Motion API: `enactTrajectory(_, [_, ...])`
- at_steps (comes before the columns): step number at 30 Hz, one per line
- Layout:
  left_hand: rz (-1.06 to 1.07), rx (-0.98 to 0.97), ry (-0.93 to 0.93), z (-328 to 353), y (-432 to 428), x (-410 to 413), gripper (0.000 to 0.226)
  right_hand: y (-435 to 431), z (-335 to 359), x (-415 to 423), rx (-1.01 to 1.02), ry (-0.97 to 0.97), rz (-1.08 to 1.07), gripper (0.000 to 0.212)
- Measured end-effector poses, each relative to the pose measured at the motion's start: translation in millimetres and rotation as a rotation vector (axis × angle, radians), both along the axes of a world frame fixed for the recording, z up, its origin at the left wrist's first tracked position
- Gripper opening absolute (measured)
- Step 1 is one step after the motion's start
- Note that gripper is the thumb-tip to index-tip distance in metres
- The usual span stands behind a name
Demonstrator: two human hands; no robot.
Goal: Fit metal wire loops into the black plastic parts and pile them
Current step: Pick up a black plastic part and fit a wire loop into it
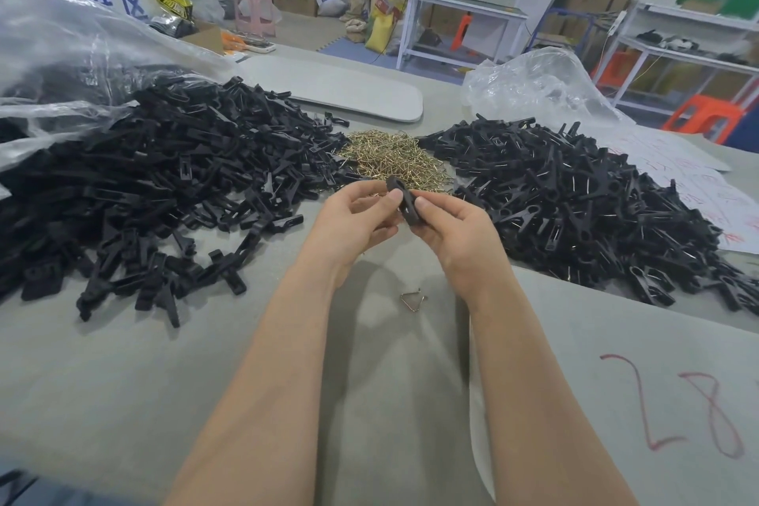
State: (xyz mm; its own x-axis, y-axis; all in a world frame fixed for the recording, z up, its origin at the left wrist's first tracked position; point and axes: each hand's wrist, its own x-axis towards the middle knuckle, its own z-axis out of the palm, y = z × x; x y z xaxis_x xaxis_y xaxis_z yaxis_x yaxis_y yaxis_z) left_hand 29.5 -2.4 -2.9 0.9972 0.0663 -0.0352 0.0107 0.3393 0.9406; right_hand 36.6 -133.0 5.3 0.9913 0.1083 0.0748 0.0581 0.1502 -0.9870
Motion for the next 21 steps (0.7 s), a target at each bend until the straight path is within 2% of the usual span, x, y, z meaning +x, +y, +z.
enactTrajectory(4, [-0.129,-0.07,-0.028,4,3,-3,0.007,0,4,-1,0.134,0.099,0.02,0.013])
enactTrajectory(7, [-0.088,-0.145,-0.043,7,5,-3,0.006,2,6,-1,0.171,0.142,-0.035,0.009])
enactTrajectory(9, [0.039,-0.379,-0.026,10,13,-1,0.004,3,3,0,-0.047,0.069,-0.098,0.017])
enactTrajectory(11, [0.136,-0.719,0.004,12,24,1,0.007,9,-4,-1,-0.455,-0.06,-0.132,0.022])
enactTrajectory(13, [0.169,-0.925,0.017,11,31,1,0.011,21,-12,-3,-0.774,-0.148,-0.085,0.026])
enactTrajectory(16, [0.202,-1.023,0.037,10,32,1,0.011,41,-27,-4,-1.056,-0.246,-0.015,0.038])
enactTrajectory(19, [0.24,-1.029,0.109,8,31,2,0.013,54,-35,-8,-1.262,-0.318,-0.048,0.03])
enactTrajectory(21, [0.247,-0.997,0.157,7,31,2,0.014,61,-37,-10,-1.289,-0.327,-0.09,0.025])
